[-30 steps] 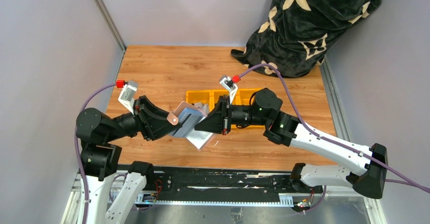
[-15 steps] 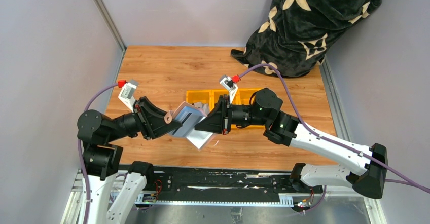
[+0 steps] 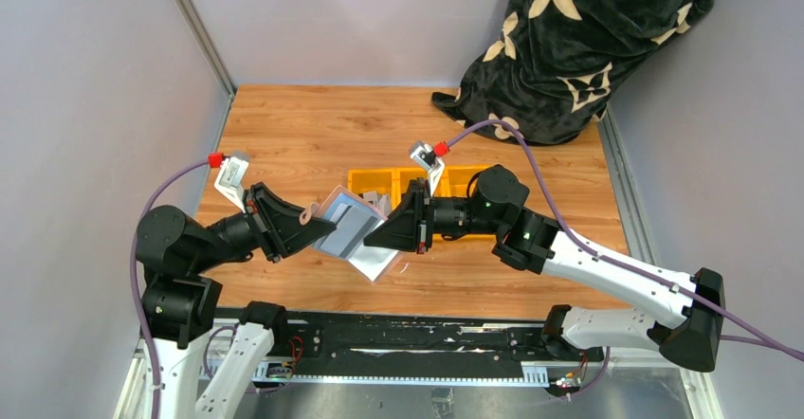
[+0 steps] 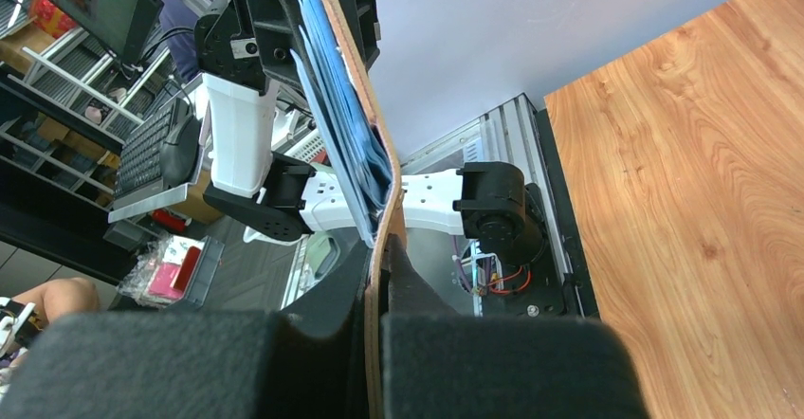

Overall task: Take the credit cards out of the card holder
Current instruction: Remove the credit card from the card holder.

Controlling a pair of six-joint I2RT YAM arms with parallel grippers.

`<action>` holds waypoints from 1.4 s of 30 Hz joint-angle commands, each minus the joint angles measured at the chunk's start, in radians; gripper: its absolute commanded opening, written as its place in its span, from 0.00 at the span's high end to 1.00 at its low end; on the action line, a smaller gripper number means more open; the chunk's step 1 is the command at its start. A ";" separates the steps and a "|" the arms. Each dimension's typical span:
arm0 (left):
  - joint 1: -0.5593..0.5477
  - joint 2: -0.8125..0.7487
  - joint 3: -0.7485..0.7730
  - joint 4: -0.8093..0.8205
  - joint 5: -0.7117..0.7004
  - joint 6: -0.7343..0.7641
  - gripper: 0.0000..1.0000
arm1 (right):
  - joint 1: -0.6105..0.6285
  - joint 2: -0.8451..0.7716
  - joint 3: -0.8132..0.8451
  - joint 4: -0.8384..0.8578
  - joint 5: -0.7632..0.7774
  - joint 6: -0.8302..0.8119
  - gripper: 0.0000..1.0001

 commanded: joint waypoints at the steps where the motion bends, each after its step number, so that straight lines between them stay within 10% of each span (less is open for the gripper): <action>1: -0.001 0.016 0.034 -0.097 0.011 0.063 0.86 | 0.017 -0.031 0.016 0.082 -0.016 -0.033 1.00; 42: -0.001 -0.019 -0.005 0.024 0.232 -0.108 0.90 | 0.029 0.040 0.130 -0.108 0.076 -0.150 1.00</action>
